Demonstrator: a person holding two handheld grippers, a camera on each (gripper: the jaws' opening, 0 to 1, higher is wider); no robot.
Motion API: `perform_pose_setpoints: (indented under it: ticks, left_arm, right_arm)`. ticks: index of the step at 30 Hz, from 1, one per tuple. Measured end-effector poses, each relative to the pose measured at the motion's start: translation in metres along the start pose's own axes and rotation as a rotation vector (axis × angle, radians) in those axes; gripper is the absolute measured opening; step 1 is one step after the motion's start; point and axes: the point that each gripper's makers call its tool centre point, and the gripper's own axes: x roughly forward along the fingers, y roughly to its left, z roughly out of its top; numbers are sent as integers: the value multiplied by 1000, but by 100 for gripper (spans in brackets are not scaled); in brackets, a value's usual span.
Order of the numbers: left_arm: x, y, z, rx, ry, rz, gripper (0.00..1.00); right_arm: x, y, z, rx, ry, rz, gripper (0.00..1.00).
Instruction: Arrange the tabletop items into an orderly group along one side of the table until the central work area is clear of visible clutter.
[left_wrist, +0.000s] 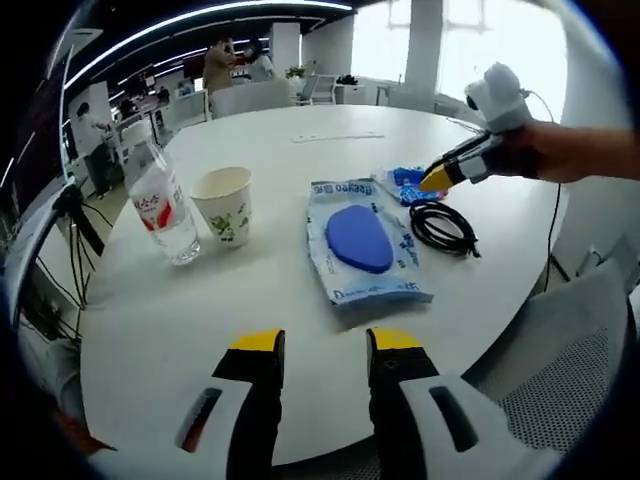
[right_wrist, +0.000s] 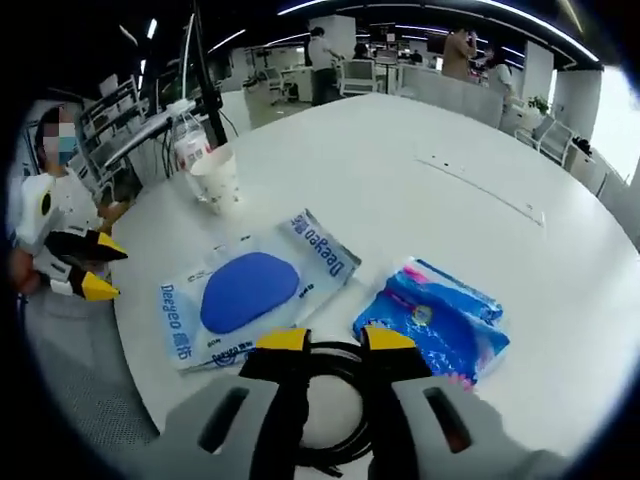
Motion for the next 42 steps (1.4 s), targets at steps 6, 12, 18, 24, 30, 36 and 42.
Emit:
perform_pose_setpoints:
  ticks: [6, 12, 18, 24, 30, 36, 42]
  left_arm:
    - [7, -16, -4, 6, 23, -28, 31]
    - [7, -24, -5, -12, 24, -50, 30]
    - [6, -22, -8, -29, 29, -55, 30]
    - [6, -20, -11, -42, 31, -48, 30]
    - [6, -20, -11, -47, 30, -48, 30]
    - [7, -19, -13, -54, 31, -47, 30]
    - [6, -18, -12, -63, 28, -44, 30]
  right_arm:
    - [21, 2, 17, -64, 19, 44, 21]
    - [43, -2, 32, -128, 50, 79, 23]
    - [69, -9, 40, -142, 84, 113, 25]
    - [83, -4, 40, -119, 134, 159, 29]
    - [96, -5, 41, -153, 160, 176, 30]
    - [101, 2, 36, -192, 191, 190, 28]
    - [102, -3, 31, -248, 208, 155, 20]
